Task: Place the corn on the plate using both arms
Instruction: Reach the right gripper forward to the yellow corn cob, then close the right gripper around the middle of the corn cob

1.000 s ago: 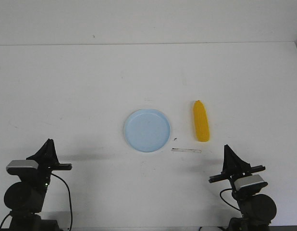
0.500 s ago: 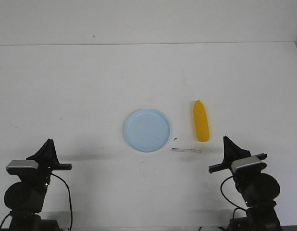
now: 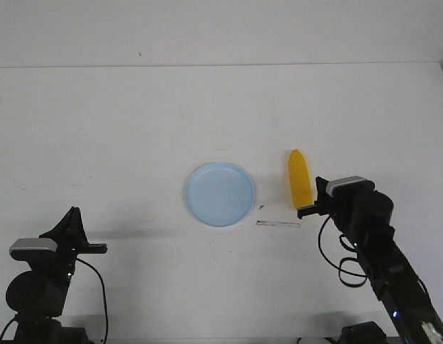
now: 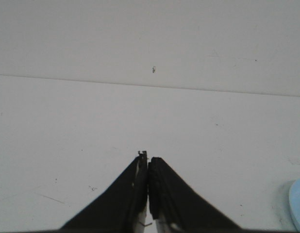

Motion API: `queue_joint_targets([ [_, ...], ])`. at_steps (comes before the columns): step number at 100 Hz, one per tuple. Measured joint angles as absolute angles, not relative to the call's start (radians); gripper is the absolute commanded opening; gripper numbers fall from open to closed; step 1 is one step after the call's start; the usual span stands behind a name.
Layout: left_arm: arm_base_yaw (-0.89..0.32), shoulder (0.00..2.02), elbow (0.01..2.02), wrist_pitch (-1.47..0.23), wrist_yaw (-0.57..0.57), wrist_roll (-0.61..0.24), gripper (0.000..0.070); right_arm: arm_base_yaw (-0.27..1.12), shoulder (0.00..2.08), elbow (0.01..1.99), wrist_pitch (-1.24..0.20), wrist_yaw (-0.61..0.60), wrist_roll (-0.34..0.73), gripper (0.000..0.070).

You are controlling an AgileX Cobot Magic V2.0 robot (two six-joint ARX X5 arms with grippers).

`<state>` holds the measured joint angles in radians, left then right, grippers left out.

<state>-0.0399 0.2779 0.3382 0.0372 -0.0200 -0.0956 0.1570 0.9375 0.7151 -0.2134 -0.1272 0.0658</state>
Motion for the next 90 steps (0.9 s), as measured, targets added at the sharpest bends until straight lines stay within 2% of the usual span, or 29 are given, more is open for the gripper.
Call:
queue_joint_targets([
  [23,-0.04,0.278,0.338,0.037,-0.02,-0.096,0.0001,0.157,1.187,0.948,-0.458,-0.157,0.194,0.0011],
  [30,-0.04,0.278,0.338,0.037,-0.02,-0.096,0.0001,0.157,1.262,1.02,-0.524,-0.154,0.215,0.0036],
  [52,-0.04,0.278,0.338,0.037,-0.02,-0.096,0.0001,0.159,1.485,1.238,-0.704,-0.083,0.234,0.0366],
  [70,-0.04,0.278,0.338,0.037,-0.02,-0.096,0.0001,0.178,1.617,1.38,-0.833,-0.078,0.237,0.056],
  [76,-0.04,0.278,0.338,0.037,-0.02,-0.096,0.0001,0.185,1.65,1.412,-0.87,-0.078,0.237,0.0593],
  [90,-0.04,0.278,0.338,0.037,-0.02,-0.096,0.0001,0.195,1.706,1.42,-0.911,-0.073,0.237,0.0595],
])
